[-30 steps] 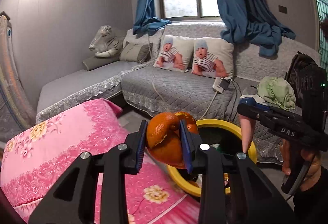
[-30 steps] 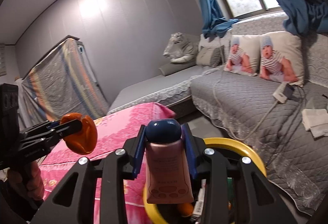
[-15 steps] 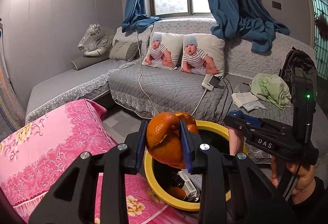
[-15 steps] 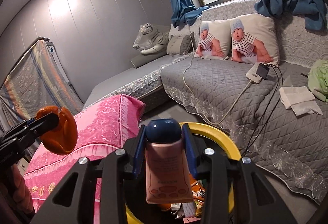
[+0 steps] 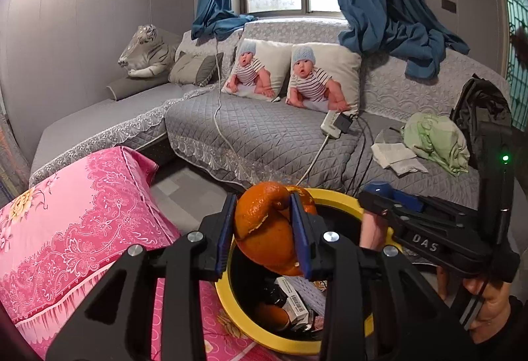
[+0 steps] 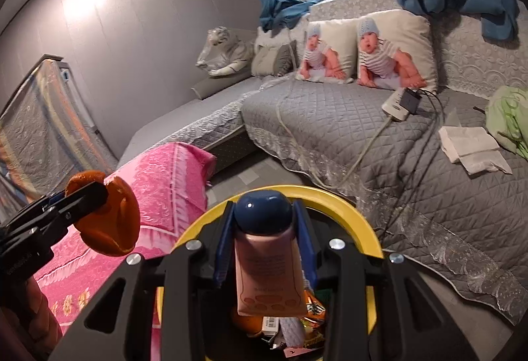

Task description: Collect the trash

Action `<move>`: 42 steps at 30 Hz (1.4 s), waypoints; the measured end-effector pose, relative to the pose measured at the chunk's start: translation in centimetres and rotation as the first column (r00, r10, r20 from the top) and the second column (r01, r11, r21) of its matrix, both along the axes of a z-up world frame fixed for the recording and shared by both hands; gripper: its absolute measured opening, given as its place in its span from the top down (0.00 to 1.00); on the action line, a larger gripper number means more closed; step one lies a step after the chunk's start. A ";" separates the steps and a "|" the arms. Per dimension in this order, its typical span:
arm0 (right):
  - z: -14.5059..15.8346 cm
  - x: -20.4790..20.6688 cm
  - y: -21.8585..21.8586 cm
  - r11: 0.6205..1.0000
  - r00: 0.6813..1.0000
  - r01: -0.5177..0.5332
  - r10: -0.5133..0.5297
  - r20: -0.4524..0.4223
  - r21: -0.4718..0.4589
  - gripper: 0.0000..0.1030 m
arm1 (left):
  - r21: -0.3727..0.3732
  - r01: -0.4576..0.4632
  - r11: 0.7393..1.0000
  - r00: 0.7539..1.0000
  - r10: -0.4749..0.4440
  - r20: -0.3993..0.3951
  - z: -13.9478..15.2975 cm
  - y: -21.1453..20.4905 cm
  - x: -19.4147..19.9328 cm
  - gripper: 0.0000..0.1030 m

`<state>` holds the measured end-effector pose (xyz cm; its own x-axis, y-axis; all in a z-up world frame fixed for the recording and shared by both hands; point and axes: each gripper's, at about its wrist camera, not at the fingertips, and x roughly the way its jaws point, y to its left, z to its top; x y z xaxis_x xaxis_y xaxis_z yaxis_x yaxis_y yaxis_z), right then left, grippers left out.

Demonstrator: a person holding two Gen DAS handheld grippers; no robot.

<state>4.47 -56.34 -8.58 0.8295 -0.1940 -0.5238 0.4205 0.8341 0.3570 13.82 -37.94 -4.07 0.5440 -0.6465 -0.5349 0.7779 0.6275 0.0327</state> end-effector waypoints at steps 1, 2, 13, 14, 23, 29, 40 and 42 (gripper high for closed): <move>-0.2 0.2 -0.3 1.000 1.000 0.014 -0.014 -0.019 0.005 0.67 | 0.000 -0.009 1.000 1.000 0.009 -0.010 -0.3 -0.2 0.5 0.66; -0.4 0.4 -0.5 1.000 0.999 0.023 -0.023 -0.031 0.011 0.67 | 0.000 -0.021 1.000 1.000 0.021 -0.019 -0.5 -0.2 0.8 0.56; 2.1 -1.4 0.0 0.980 0.980 0.191 -0.193 -0.044 -0.049 0.07 | -0.125 -0.224 0.967 0.975 0.224 -0.011 3.4 8.5 2.8 0.08; 2.3 -1.2 0.4 0.977 0.977 0.201 -0.206 -0.057 -0.075 0.07 | -0.136 -0.234 0.963 0.972 0.236 -0.005 3.9 9.4 2.8 0.08; 4.1 -0.9 7.7 0.956 0.992 0.126 -0.121 0.037 -0.263 0.07 | -0.182 -0.444 0.877 0.875 0.468 0.124 6.7 20.7 0.2 0.08; 7.8 -3.6 16.2 0.952 0.972 -0.051 0.117 0.204 -0.302 0.07 | -0.246 -0.562 0.790 0.779 0.605 0.162 8.6 29.0 -3.1 0.08; 10.8 -5.0 27.1 0.928 0.917 -0.224 0.304 0.257 -0.299 0.07 | -0.221 -0.791 0.570 0.557 0.821 0.123 5.9 37.7 -8.8 0.08; 10.8 -5.2 28.6 0.921 0.917 -0.219 0.307 0.254 -0.323 0.07 | -0.215 -0.805 0.553 0.544 0.832 0.105 5.2 38.7 -9.5 0.08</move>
